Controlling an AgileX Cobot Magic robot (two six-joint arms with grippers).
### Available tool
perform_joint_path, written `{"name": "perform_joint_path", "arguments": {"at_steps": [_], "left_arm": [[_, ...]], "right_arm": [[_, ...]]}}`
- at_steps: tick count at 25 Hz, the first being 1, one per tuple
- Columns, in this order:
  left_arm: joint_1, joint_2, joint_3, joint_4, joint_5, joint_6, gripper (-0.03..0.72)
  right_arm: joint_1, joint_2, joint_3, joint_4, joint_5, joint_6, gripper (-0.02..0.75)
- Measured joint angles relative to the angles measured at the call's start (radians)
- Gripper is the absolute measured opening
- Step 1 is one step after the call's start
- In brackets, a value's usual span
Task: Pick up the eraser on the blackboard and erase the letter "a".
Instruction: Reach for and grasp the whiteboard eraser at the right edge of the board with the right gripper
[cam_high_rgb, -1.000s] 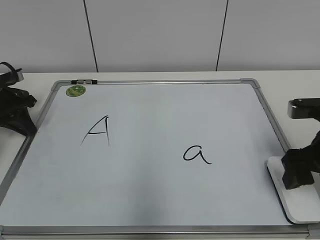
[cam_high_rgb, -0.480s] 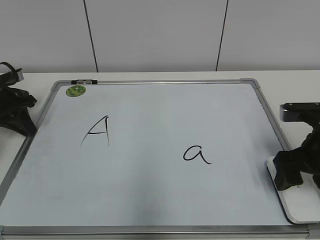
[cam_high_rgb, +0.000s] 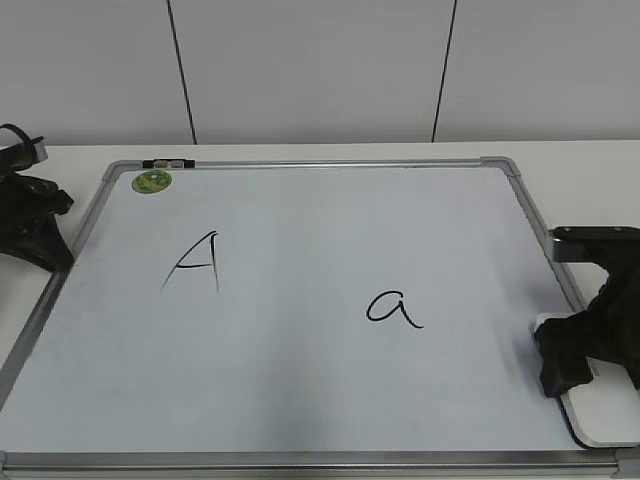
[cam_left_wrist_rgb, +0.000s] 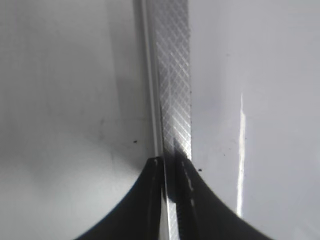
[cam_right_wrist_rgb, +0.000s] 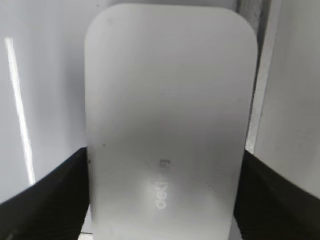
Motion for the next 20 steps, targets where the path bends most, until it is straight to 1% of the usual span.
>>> {"name": "perform_joint_path", "arguments": {"at_steps": [1, 4, 6, 17, 20], "left_arm": [[0.000, 0.000, 0.000, 0.000, 0.000, 0.000, 0.035], [0.000, 0.000, 0.000, 0.000, 0.000, 0.000, 0.035], [0.000, 0.000, 0.000, 0.000, 0.000, 0.000, 0.035], [0.000, 0.000, 0.000, 0.004, 0.000, 0.000, 0.035], [0.000, 0.000, 0.000, 0.004, 0.000, 0.000, 0.035]], "right_arm": [[0.000, 0.002, 0.000, 0.000, 0.000, 0.000, 0.616], [0.000, 0.002, 0.000, 0.000, 0.000, 0.000, 0.548], [0.000, 0.002, 0.000, 0.000, 0.000, 0.000, 0.531], [0.000, -0.006, 0.000, 0.000, 0.000, 0.002, 0.525], [0.000, -0.041, -0.002, 0.000, 0.025, 0.002, 0.525]]}}
